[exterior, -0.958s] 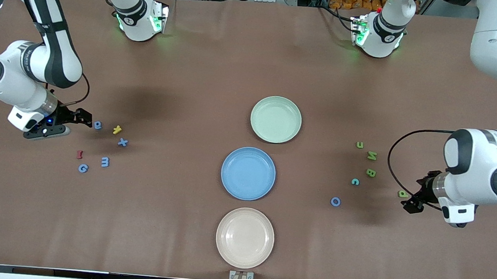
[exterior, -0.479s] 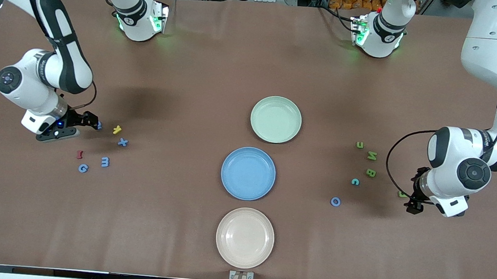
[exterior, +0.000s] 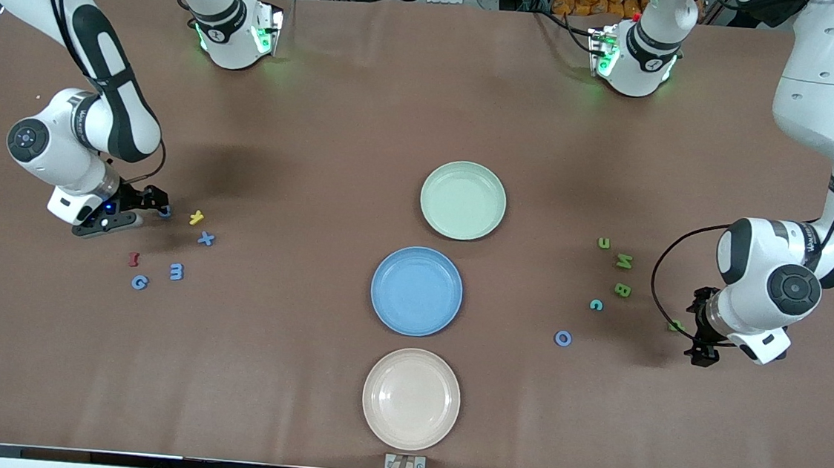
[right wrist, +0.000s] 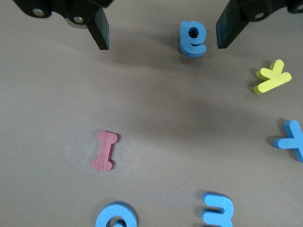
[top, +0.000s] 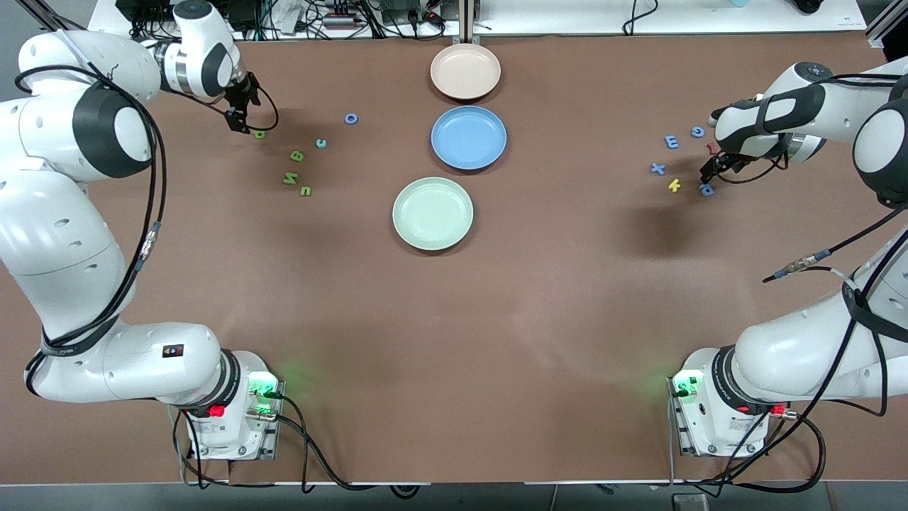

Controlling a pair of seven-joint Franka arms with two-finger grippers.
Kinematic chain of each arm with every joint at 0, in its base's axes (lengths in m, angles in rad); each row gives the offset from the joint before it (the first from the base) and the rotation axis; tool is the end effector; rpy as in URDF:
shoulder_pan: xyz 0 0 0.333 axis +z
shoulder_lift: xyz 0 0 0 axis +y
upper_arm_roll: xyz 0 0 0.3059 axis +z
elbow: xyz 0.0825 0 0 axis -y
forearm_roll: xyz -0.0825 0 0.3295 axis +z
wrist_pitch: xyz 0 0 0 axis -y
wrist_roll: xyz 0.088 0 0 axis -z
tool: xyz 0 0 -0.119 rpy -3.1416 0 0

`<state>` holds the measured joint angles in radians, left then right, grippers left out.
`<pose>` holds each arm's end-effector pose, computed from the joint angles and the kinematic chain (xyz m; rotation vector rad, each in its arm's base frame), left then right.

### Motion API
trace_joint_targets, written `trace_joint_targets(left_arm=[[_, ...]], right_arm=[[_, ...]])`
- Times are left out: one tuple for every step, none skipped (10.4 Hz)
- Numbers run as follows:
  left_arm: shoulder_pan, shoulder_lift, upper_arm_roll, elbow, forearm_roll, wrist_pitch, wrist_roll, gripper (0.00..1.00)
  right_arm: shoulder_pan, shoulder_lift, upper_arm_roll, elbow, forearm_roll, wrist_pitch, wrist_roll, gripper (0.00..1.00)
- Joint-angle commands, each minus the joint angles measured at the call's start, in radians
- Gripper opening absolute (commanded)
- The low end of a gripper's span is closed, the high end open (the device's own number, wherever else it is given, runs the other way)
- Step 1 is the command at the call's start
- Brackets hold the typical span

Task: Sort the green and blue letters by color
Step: 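Grasp the green d with the left gripper while the right gripper lowers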

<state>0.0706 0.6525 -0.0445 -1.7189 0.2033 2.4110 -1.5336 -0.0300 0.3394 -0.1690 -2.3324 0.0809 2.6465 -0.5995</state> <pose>0.6324 0.0224 0.2319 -2.3382 -2.0109 -0.1647 0.4775 -0.0998 0.2188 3.0871 0.5265 -0.0382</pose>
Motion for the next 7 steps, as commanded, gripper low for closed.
trace_joint_targets(left_arm=[[0.029, -0.016, -0.003, -0.065, 0.031, 0.043, -0.019, 1.00], [0.029, -0.017, -0.003, -0.073, 0.031, 0.040, -0.019, 1.00], [0.029, -0.016, -0.003, -0.076, 0.030, 0.040, -0.022, 1.00], [0.035, -0.014, -0.003, -0.076, 0.030, 0.042, -0.020, 1.00], [0.043, -0.013, -0.005, -0.073, 0.030, 0.043, -0.020, 1.00], [0.038, -0.007, -0.006, -0.071, 0.031, 0.053, -0.019, 1.00], [0.026, 0.010, -0.006, -0.070, 0.030, 0.085, -0.019, 1.00]], right_arm=[[-0.014, -0.005, 0.009, -0.062, 0.016, 0.088, -0.029, 1.00], [-0.014, -0.007, 0.009, -0.076, 0.017, 0.096, -0.029, 1.00], [-0.014, -0.008, 0.009, -0.083, 0.017, 0.096, -0.029, 1.00], [-0.014, -0.010, 0.009, -0.093, 0.017, 0.101, -0.029, 1.00], [-0.013, -0.010, 0.011, -0.105, 0.017, 0.121, -0.028, 1.00], [-0.013, -0.011, 0.011, -0.113, 0.017, 0.128, -0.028, 1.00], [-0.013, -0.011, 0.011, -0.116, 0.017, 0.128, -0.028, 1.00]])
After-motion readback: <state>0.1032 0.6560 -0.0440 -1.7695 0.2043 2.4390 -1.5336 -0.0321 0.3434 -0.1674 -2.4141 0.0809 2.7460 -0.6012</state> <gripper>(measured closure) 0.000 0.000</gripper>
